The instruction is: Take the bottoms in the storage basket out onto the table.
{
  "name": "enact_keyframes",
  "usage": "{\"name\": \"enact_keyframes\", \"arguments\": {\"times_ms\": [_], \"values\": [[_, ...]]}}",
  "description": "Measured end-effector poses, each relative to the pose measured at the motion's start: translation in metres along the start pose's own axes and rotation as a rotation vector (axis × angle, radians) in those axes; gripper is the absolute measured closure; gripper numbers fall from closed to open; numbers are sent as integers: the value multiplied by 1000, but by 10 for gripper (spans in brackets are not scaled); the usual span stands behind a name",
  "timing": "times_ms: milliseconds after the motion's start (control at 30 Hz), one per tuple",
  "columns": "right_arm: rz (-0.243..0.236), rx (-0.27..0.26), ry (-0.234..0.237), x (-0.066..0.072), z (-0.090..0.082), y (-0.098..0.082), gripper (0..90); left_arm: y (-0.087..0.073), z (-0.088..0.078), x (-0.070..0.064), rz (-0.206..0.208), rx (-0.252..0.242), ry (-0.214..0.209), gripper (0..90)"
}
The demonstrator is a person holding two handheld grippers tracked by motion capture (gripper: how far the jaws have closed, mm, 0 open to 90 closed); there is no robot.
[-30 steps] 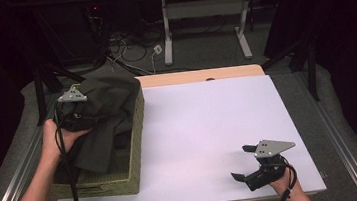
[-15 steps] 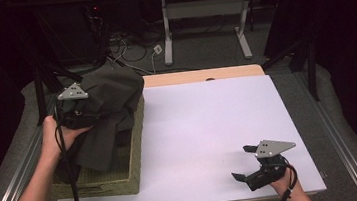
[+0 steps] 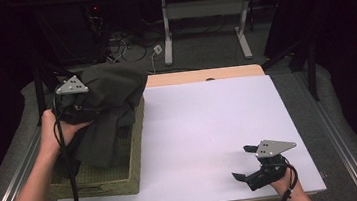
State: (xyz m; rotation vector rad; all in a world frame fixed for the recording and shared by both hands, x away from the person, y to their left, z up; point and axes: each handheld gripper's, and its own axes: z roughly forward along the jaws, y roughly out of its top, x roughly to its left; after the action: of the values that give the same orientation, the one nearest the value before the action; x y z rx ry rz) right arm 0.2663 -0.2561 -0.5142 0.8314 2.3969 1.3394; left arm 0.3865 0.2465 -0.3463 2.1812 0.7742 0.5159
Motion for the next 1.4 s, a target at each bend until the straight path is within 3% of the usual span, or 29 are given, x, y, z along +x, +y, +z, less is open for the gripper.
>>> {"name": "enact_keyframes", "arguments": {"times_ms": [567,1400], "values": [[-10,-4,4,-1,-1,0,28,27,0,-15,63,-22,-17,610],[-6,1,8,0,-2,-1,29,52,18,-37,134,5,-76,609]]}}
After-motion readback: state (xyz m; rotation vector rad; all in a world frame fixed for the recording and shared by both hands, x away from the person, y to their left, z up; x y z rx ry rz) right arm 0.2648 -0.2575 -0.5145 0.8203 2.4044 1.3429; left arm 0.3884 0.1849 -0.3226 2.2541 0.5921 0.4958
